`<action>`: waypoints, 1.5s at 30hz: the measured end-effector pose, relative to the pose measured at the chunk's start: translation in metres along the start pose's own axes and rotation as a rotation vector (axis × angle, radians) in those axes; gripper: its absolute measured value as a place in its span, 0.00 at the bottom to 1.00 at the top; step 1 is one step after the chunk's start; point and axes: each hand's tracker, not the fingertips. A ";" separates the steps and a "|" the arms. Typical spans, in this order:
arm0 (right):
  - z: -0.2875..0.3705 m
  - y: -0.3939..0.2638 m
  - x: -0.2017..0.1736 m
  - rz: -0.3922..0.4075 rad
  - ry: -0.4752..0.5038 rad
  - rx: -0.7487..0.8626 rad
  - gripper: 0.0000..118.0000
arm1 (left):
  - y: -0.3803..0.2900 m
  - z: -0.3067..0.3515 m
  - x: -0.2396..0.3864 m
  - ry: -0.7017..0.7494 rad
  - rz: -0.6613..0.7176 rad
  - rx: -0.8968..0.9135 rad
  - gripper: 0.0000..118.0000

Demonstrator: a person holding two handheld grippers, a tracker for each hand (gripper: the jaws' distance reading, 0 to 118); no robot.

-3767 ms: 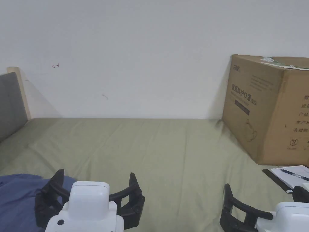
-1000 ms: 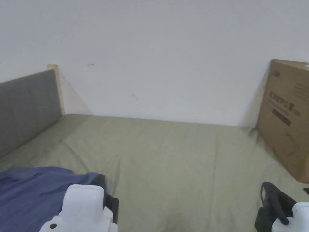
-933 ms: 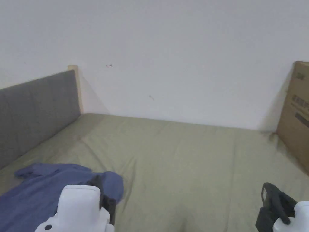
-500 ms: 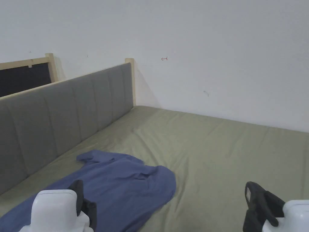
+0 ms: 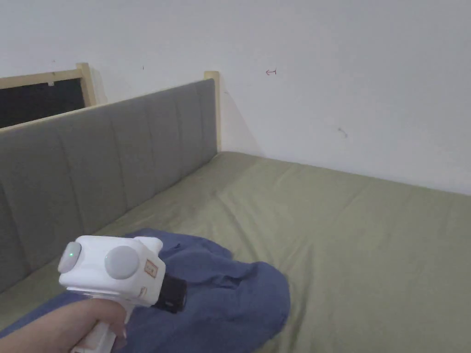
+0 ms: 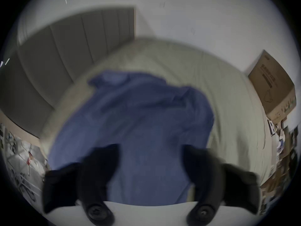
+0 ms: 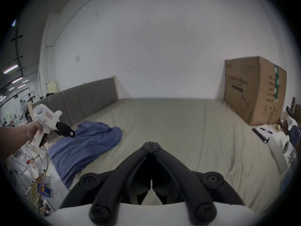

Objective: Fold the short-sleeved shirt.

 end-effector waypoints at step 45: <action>0.053 0.006 0.070 -0.195 -0.009 0.029 0.00 | 0.050 0.297 0.133 -0.072 -0.251 0.546 0.00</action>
